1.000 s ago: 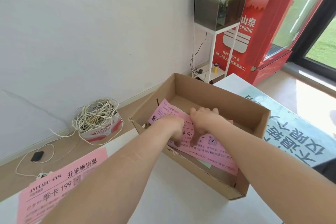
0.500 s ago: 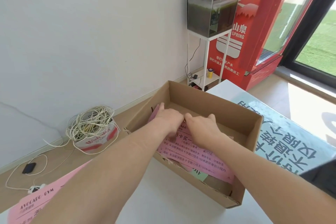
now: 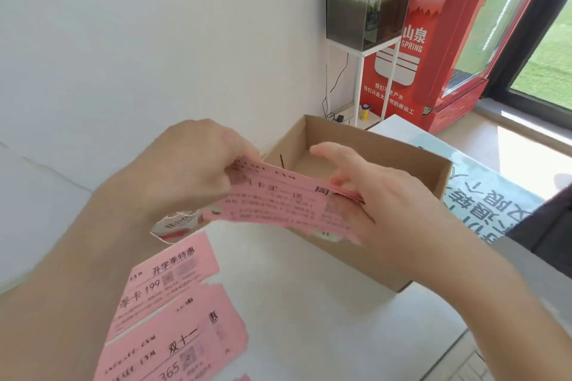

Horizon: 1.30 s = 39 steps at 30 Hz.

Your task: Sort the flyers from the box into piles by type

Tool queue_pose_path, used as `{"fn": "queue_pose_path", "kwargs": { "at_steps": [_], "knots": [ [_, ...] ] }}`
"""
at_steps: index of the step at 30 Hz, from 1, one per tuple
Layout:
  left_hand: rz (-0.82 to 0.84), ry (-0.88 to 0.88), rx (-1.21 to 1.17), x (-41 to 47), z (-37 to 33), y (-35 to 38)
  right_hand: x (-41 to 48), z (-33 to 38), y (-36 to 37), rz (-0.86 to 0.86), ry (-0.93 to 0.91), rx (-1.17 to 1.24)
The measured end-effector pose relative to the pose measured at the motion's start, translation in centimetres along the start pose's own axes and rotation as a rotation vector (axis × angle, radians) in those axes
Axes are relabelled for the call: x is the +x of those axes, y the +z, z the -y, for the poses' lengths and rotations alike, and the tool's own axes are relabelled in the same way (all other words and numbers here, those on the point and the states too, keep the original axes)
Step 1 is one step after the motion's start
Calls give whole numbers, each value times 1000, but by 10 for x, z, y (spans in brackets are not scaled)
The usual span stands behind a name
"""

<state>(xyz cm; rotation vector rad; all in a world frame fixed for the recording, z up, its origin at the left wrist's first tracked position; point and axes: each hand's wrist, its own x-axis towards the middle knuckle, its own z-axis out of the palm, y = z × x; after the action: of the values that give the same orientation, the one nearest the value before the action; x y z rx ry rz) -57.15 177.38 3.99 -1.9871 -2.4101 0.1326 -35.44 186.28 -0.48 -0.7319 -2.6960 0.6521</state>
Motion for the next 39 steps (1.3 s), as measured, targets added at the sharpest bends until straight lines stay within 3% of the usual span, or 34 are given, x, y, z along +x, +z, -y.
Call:
{"fn": "queue_pose_path", "kwargs": {
  "at_steps": [4,7,9,13,16,21,26,30,33,36,39],
  "knots": [
    [455,24,-336,-32,1,39,-31,18,26,260,55,63],
    [631,54,-395,-33,-7,88,-50,7,56,376,162,94],
    [624,53,-386,-26,-18,118,-58,-4,74,312,208,-1],
    [452,58,-212,-12,-47,155,-67,-21,114,122,164,-357],
    [328,64,-45,-10,-68,162,-70,-33,133,49,148,-445],
    [242,92,117,-14,-87,147,-68,-53,135,-1,208,-452],
    [196,148,266,-36,-83,114,-51,-66,105,104,266,-182],
    [145,128,71,-51,-56,88,-55,-46,55,371,215,345],
    [324,67,-355,-49,-39,55,-63,-22,21,538,159,504],
    [469,-2,-504,-26,-32,55,-55,-17,18,482,205,425],
    [502,-11,-327,5,-44,109,-44,-39,61,359,234,-64]
  ]
}}
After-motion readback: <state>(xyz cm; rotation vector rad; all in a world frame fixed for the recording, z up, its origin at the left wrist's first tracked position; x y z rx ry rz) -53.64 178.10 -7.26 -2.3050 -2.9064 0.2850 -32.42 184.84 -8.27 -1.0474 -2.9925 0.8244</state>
